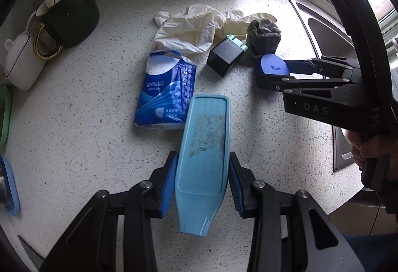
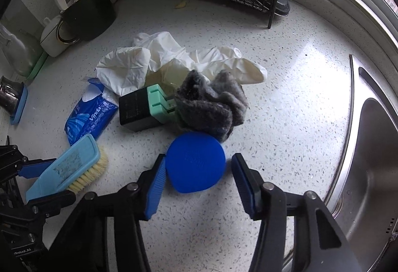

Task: Collect trash
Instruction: 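Grasp the blue round lid with the right tool while the left tool lifts the brush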

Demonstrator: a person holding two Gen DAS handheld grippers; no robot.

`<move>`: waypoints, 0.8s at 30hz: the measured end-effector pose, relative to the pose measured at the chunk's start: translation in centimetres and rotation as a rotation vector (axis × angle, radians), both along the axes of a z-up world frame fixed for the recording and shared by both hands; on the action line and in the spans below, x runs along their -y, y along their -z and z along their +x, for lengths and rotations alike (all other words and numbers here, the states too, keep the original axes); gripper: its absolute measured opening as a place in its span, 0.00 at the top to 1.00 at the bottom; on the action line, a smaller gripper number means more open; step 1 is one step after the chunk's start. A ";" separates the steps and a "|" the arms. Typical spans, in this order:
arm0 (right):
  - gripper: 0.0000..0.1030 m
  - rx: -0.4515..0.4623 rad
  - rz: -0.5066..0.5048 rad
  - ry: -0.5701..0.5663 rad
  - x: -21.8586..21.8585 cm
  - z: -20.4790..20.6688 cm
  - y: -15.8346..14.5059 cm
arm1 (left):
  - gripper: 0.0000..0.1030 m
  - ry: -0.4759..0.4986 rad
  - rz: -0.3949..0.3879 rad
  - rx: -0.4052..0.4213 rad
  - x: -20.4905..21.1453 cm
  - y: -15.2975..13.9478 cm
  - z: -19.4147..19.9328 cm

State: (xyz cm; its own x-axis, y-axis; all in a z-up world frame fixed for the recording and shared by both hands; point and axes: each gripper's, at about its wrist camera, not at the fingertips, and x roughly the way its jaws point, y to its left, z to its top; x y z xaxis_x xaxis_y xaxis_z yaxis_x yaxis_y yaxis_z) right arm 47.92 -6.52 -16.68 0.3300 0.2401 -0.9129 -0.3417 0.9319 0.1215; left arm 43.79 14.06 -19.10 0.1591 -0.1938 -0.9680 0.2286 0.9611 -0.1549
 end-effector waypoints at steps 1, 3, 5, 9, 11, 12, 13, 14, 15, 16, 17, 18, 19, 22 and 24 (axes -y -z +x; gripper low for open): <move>0.57 0.005 -0.015 -0.010 -0.5 0.0 0.0 | 0.64 -0.003 0.000 0.000 -0.1 0.0 -0.1; 0.58 0.012 -0.020 -0.020 -1.2 -0.8 0.1 | 0.64 -0.008 0.003 0.004 -0.3 -0.3 -0.4; 0.58 0.008 -0.020 -0.010 -1.2 -1.1 0.1 | 0.64 -0.015 0.003 0.010 -0.3 -0.6 -0.7; 0.58 0.025 -0.002 -0.017 -0.1 -2.8 -1.1 | 0.65 -0.035 0.001 0.027 0.0 -1.4 -1.4; 0.58 0.033 0.016 -0.035 0.4 -3.9 -2.1 | 0.65 -0.043 0.010 0.038 0.3 -2.0 -2.1; 0.58 0.040 0.020 -0.043 0.7 -4.5 -2.7 | 0.66 -0.045 0.013 0.048 0.5 -2.4 -2.6; 0.58 0.049 0.018 -0.051 1.0 -5.1 -3.3 | 0.66 -0.049 0.016 0.058 0.8 -2.9 -3.0; 0.58 0.054 0.025 -0.061 1.3 -5.7 -3.8 | 0.66 -0.053 0.018 0.069 1.3 -3.4 -3.6; 0.58 0.058 0.035 -0.071 1.6 -6.4 -4.4 | 0.67 -0.058 0.017 0.077 1.7 -3.8 -4.1; 0.58 0.064 0.038 -0.077 2.1 -7.3 -4.9 | 0.67 -0.064 0.013 0.086 2.0 -4.4 -4.9; 0.58 0.071 0.042 -0.083 2.7 -8.2 -5.2 | 0.67 -0.068 0.009 0.098 2.5 -5.0 -5.6; 0.58 0.078 0.050 -0.091 3.3 -9.1 -5.8 | 0.67 -0.071 0.009 0.109 3.0 -5.6 -6.4; 0.58 0.086 0.058 -0.099 3.7 -10.0 -6.4 | 0.67 -0.072 0.015 0.121 3.5 -6.2 -7.3; 0.58 0.107 0.081 -0.132 5.2 -12.8 -7.4 | 0.67 -0.076 0.035 0.155 5.2 -7.8 -10.0; 0.58 0.125 0.088 -0.150 6.2 -15.1 -8.5 | 0.67 -0.086 0.048 0.172 6.1 -8.7 -11.8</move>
